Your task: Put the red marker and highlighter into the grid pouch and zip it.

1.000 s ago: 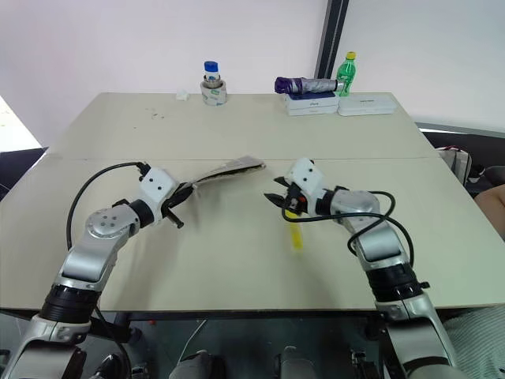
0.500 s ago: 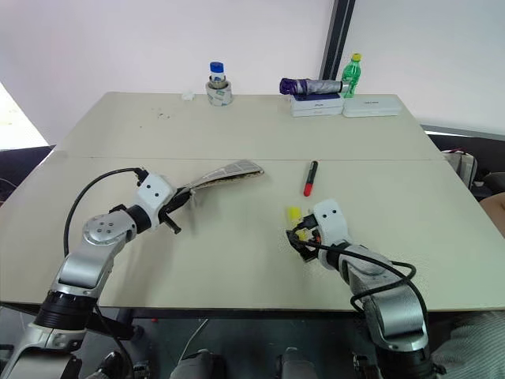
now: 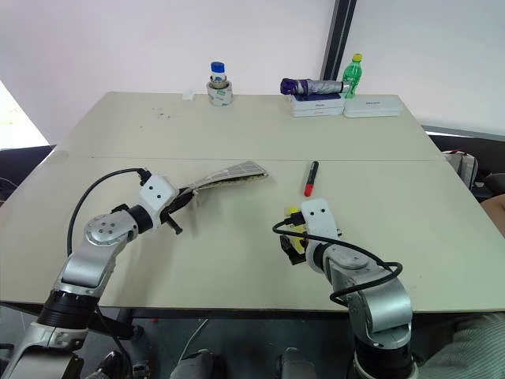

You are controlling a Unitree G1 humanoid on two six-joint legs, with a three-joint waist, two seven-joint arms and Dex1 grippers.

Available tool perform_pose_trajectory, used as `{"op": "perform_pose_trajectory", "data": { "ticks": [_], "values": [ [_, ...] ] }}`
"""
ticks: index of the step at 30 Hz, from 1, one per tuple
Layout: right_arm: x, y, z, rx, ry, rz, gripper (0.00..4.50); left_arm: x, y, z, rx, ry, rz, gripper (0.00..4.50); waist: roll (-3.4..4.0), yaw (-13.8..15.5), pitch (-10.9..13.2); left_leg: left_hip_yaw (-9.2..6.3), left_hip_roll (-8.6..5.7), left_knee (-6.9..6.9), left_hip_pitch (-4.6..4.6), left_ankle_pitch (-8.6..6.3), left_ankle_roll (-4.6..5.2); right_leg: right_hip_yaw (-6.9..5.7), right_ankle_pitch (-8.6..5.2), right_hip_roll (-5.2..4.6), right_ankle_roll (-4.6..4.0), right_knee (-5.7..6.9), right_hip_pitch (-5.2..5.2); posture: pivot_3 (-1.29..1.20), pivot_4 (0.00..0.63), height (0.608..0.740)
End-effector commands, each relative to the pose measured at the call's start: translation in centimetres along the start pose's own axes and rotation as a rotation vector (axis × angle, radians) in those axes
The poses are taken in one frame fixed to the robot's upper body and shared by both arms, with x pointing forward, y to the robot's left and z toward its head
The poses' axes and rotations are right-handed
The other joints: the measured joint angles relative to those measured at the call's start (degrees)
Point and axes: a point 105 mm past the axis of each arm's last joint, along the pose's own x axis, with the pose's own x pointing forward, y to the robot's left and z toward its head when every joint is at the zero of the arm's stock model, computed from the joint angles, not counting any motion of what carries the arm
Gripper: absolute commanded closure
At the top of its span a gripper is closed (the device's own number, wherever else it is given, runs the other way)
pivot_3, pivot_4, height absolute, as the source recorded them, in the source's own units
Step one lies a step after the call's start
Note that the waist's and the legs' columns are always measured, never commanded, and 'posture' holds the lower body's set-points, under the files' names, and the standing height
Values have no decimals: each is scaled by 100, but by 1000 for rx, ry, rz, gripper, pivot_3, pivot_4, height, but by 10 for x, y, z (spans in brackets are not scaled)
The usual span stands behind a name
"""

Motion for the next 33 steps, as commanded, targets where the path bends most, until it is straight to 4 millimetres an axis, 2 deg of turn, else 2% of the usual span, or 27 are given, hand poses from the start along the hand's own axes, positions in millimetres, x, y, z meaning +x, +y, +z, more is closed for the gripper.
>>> {"op": "perform_pose_trajectory", "data": {
  "ticks": [1, 4, 6, 7, 12, 13, 14, 17, 20, 24, 28, 33],
  "values": [
    [-1, 2, 0, -28, 0, 0, 40, 0, 0, 11, 32, -39, 1, 4500, 0, -3, 0, 0, 0, 0, 0, 0, 0, 0, 0, 0, 0, 0, 0, 0, 150, 740],
    [0, 2, -3, -46, 8, -2, 40, 0, 0, 10, 33, -36, 2, 4500, 0, -3, 0, -1, 0, 0, 0, 0, 0, 0, 0, 0, 0, 0, 0, 0, 150, 740],
    [0, 1, -2, -51, 6, -7, 558, 0, 0, 11, 33, -37, 3, 4500, -1, -4, 0, 0, 0, 0, 0, 0, 0, 0, 0, 0, 0, 0, 0, 0, 150, 740],
    [1, 0, -2, -52, 5, -12, 888, 0, 0, 11, 32, -38, 4, 4500, -1, -4, 0, -1, 0, 0, 0, 0, 0, 0, 0, 0, 0, 0, 0, 0, 150, 740],
    [2, 0, 0, -65, -3, -19, 3500, 1, -1, 12, 31, -42, 2, 4500, -1, -4, -1, -1, 0, 0, 0, 0, 1, 0, 0, 0, 0, 0, 0, 0, 150, 740],
    [2, -1, 0, -68, -6, -24, 3637, 2, -1, 12, 31, -42, 2, 4500, -1, -4, -1, -1, 0, 0, 0, -1, 1, 0, 0, 0, 0, 0, 0, 0, 150, 740],
    [2, -3, 2, -75, -14, -27, 3634, 2, -1, 12, 31, -43, 1, 4500, -1, -4, -1, -1, 0, 0, 0, -1, 1, 0, 0, 0, 0, 0, 0, 0, 150, 740],
    [2, -8, 24, -134, -112, -12, 3633, 2, 1, 12, 35, -43, -2, 4500, -1, -4, 0, -1, 0, 0, 0, -1, 2, 0, 0, -1, 0, -1, 0, 0, 150, 740],
    [-2, 0, 49, -327, -232, 140, 3633, 0, 5, 9, 62, -35, -9, 4500, -1, -12, 0, -2, -3, -1, 0, -2, 4, 0, 0, -2, 0, -2, 0, 0, 150, 740],
    [-4, -3, 65, -379, -274, 250, 3633, 0, 7, 5, 105, -27, -33, 4500, -2, -12, 0, -6, -3, -5, 0, -4, 7, 0, 0, 1, 0, -5, 0, 0, 150, 740],
    [-2, 11, 66, -396, -255, 345, 3633, 2, 7, 7, 108, -40, -40, 4500, -2, -8, 0, -4, -3, -3, 0, -4, 7, 0, 0, -1, 0, -6, 0, 0, 150, 740],
    [5, 19, 65, -356, -241, 361, 3633, 3, 0, 12, 113, -59, -52, 4500, -2, -5, 0, -1, -2, 0, -2, -5, 8, 0, 0, -5, 0, -6, 0, 0, 150, 740]
  ]
}}
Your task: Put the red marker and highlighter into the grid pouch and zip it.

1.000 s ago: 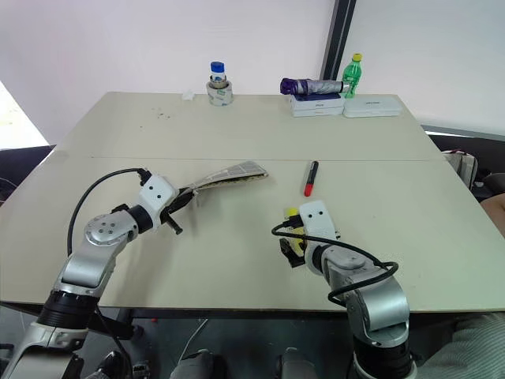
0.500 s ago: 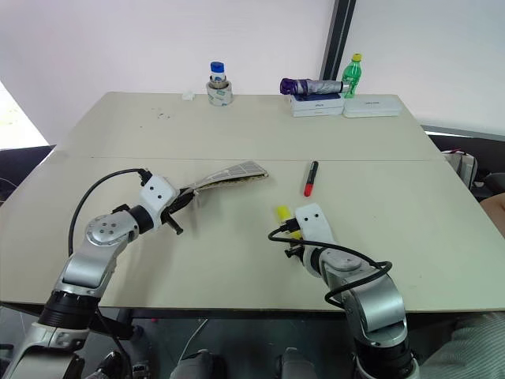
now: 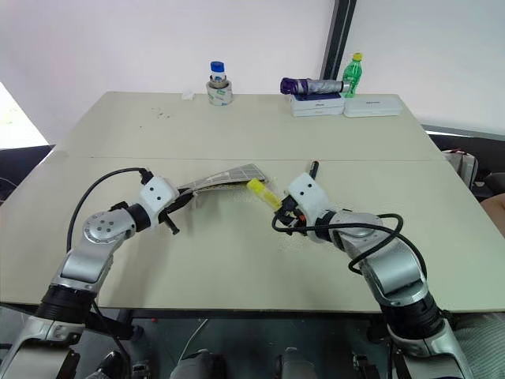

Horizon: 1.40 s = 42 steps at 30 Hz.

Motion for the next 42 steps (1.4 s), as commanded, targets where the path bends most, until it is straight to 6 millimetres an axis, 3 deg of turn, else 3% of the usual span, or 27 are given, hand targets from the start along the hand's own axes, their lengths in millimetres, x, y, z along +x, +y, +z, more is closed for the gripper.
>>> {"op": "perform_pose_trajectory", "data": {
  "ticks": [1, 16, 27, 32, 38, 42],
  "values": [
    [4, 0, 10, -8, -27, -1, 3633, 2, -2, 16, 46, -52, -8, 4500, 0, 2, 0, 0, 0, 0, 0, 0, 0, 0, 0, 0, 0, 1, 0, 0, 150, 740],
    [15, -6, 7, 10, 3, -4, 3633, 1, -17, 22, 72, -76, -54, 4500, 0, -2, 0, 1, 0, 1, 0, 0, 0, 0, 0, 0, 0, 1, 0, 0, 150, 740],
    [28, -8, 28, -434, 30, 40, 3633, 2, -34, 25, 231, -102, -192, 4500, 0, -8, 0, 3, 0, 1, -1, 0, 1, 0, 0, 0, 0, 0, -2, 0, 150, 740],
    [37, -9, 35, -758, 43, 32, 3633, 6, -36, 33, 235, -136, -201, 4500, 0, 2, 0, 4, 0, 2, -2, -1, 1, -1, 0, -2, 0, 0, -4, 0, 150, 740],
    [45, -7, 43, -913, -3, 29, 3633, 6, -35, 37, 216, -152, -201, 4500, 0, -13, 0, 8, 1, 3, -3, -1, 3, -1, 0, -2, 0, 1, -6, 0, 150, 740],
    [47, -5, 48, -858, -37, 30, 3633, 7, -35, 37, 207, -156, -198, 4500, 0, -14, 0, 9, 3, 4, -3, -1, 2, -1, 0, -2, 0, 1, -6, 0, 150, 740]
  ]
}}
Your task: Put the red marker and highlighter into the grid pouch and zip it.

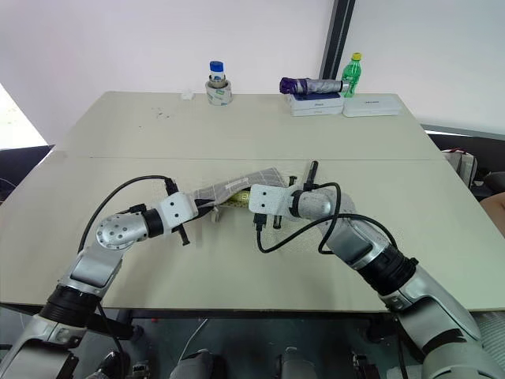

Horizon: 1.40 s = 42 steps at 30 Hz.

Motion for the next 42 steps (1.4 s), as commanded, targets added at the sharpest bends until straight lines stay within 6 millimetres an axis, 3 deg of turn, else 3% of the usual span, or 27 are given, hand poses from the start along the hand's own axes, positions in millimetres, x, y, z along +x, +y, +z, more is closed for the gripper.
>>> {"op": "perform_pose_trajectory", "data": {
  "ticks": [1, 7, 13, 20, 27, 30, 32, 36, 39, 42],
  "values": [
    [-4, -17, 21, 9, -81, -62, 3633, 1, 5, 16, 15, -68, 13, 4500, 0, 0, 0, 1, 1, 0, 0, 0, 0, 0, 0, 0, 0, 0, 0, 0, 150, 740],
    [-2, -12, 24, 87, -107, -33, 3633, 2, 6, 16, 5, -68, 23, 4500, 0, 11, 0, 3, 1, 3, 0, 0, 0, 0, 0, -1, 0, 1, 1, 0, 150, 740],
    [-9, -18, 26, 205, -134, -25, 825, 0, 10, 13, -22, -63, 52, 4500, 0, 3, 0, 3, 2, 2, 0, 0, 0, 0, 0, 1, 0, 2, 0, 0, 150, 740],
    [-24, -16, 31, 433, -191, 71, 825, 0, 10, 11, -33, -54, 65, 4500, 0, 10, 0, 2, 2, 3, 0, 0, 0, 0, 0, 1, 0, 2, 1, 0, 150, 740],
    [-58, -14, 62, 587, -450, 221, 825, -3, 20, 4, -38, -15, 119, 4500, 0, 9, 0, -1, 2, 2, 0, 0, 0, 0, 0, 2, 0, 2, 1, 0, 150, 740],
    [-72, -29, 65, 723, -565, 208, 825, -6, 29, 0, -36, 6, 168, 4500, 0, 10, 0, -2, 2, 2, 0, -1, 1, 0, 0, 2, 0, 3, 1, 0, 150, 740],
    [-72, -53, 44, 872, -561, 81, 825, -10, 35, -2, -33, 20, 202, 4500, 0, 10, 0, -2, 2, 3, 0, -1, 1, 0, 0, 2, 0, 3, 3, 0, 150, 740],
    [-54, -82, -31, 1005, -279, -268, 825, -18, 44, -9, -22, 62, 245, 4500, 0, 7, 0, 0, 1, 4, 0, 0, 1, 0, 1, 1, -1, 5, 3, 0, 150, 740],
    [-42, -77, -74, 953, -52, -405, 825, -20, 46, -13, -21, 79, 262, 4500, 0, 0, 0, 4, 0, 1, 0, 0, 0, 0, 0, -3, 0, 3, 0, 0, 150, 740],
    [-27, -65, -90, 1030, 27, -436, 825, -19, 44, -12, -22, 77, 260, 4500, 0, -26, 0, 11, 0, -5, 0, 0, 0, 2, 0, -4, 0, 2, -6, 0, 150, 740]
  ]
}}
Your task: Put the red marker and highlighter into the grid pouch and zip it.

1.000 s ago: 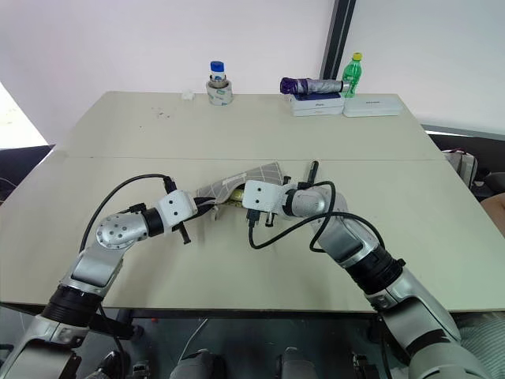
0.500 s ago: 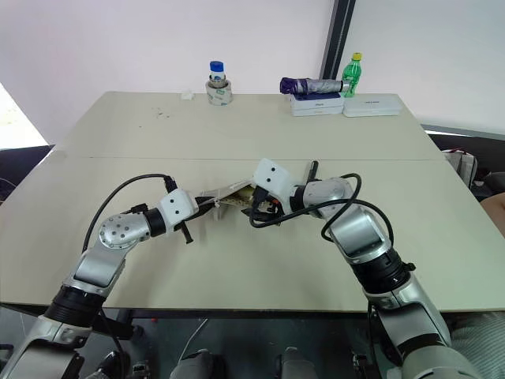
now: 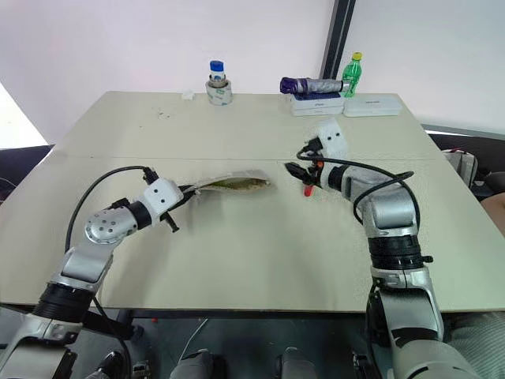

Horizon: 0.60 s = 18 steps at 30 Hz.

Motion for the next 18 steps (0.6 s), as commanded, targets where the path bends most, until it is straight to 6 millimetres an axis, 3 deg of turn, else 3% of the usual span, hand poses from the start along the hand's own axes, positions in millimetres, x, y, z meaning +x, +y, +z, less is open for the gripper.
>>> {"op": "perform_pose_trajectory", "data": {
  "ticks": [1, 11, 18],
  "values": [
    [13, -3, -7, 37, 17, -88, 825, -1, 7, 9, 19, -28, 33, 4500, 0, -19, 0, 0, 1, -1, 0, 0, -1, 0, 0, 1, 0, 2, -1, 0, 150, 740],
    [35, -10, -17, 41, 74, -216, 825, -4, 3, 8, 15, -20, 36, 4500, 1, -26, 1, 7, 9, 3, 0, 2, -3, 1, 0, 4, 0, 5, -3, 0, 150, 740],
    [39, -8, -31, 42, 115, -231, 825, -3, 2, 10, 13, -25, 38, 4500, 1, -27, 1, 9, 11, 3, 0, 2, -3, 2, 0, 5, 0, 5, -3, 0, 150, 740]
  ]
}}
